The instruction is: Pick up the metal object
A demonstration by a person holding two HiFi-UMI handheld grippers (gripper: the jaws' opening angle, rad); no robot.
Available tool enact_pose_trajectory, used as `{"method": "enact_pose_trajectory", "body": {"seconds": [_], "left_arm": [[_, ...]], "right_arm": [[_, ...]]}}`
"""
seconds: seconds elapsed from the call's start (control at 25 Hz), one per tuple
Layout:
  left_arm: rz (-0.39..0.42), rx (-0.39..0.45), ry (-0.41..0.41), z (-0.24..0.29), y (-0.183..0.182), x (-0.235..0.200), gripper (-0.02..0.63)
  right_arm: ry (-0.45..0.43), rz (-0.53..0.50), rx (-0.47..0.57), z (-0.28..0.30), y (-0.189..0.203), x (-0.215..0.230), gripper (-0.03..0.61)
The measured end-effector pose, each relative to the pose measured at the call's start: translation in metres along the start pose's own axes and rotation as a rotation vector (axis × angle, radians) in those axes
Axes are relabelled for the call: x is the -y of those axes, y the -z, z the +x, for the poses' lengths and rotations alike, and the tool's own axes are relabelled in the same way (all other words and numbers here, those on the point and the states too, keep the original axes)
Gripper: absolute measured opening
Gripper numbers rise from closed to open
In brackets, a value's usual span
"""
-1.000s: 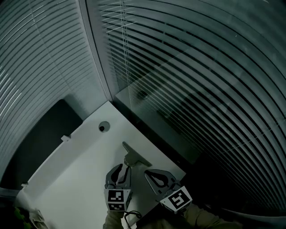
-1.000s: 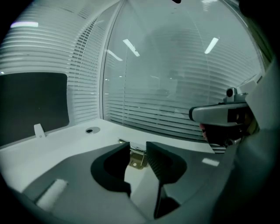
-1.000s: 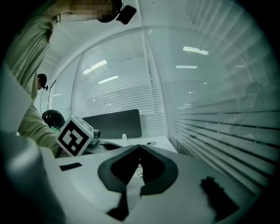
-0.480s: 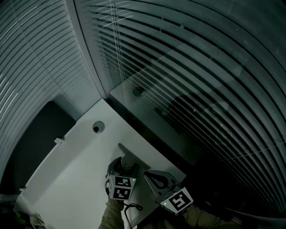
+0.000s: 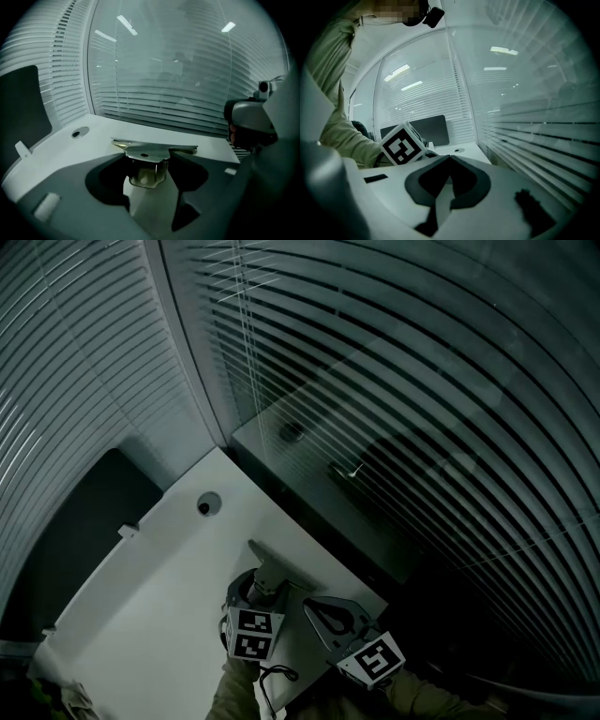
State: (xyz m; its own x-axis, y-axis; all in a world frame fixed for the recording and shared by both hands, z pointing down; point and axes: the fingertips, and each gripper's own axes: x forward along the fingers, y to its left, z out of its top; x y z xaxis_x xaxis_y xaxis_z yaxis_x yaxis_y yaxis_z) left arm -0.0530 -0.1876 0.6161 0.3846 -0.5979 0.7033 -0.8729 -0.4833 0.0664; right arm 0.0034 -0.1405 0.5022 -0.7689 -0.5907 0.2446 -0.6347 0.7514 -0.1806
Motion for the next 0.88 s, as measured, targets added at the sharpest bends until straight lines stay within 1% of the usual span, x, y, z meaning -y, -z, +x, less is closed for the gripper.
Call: {"method": "enact_pose_trajectory", "body": {"seconds": [0.08,0.24,0.44,0.56,0.64,0.76,0.88], "left_arm": [[-0.013,0.049,-0.014,-0.013,-0.01,-0.003,0.275],[-0.014,0.183,-0.068,-0.05,-0.03,-0.01,0.275],[0.042,0.376,-0.156,-0.12,-0.054,-0.021,0.275],[0.097,0.459,-0.17,-0.166,-0.051,-0.011,0.276],[0.121,0.5,-0.176,-0.198,-0.042,0.001,0.275],[0.125,0.548,-0.194,-0.236,-0.029,0.015,0.276],[0.118,0.594,-0.202,-0.259,-0.026,0.023,0.276]], "right_arm": [[0.005,-0.007,0.001,-0.002,0.001,0.001,0.003],[0.008,-0.032,0.059,-0.009,-0.013,-0.002,0.003],[0.006,-0.107,0.145,-0.02,-0.053,-0.012,0.003],[0.007,-0.137,0.181,-0.031,-0.067,-0.028,0.003],[-0.002,-0.164,0.197,-0.041,-0.074,-0.048,0.003],[-0.019,-0.202,0.212,-0.054,-0.081,-0.075,0.003],[-0.03,-0.228,0.221,-0.062,-0.089,-0.091,0.003]]}}
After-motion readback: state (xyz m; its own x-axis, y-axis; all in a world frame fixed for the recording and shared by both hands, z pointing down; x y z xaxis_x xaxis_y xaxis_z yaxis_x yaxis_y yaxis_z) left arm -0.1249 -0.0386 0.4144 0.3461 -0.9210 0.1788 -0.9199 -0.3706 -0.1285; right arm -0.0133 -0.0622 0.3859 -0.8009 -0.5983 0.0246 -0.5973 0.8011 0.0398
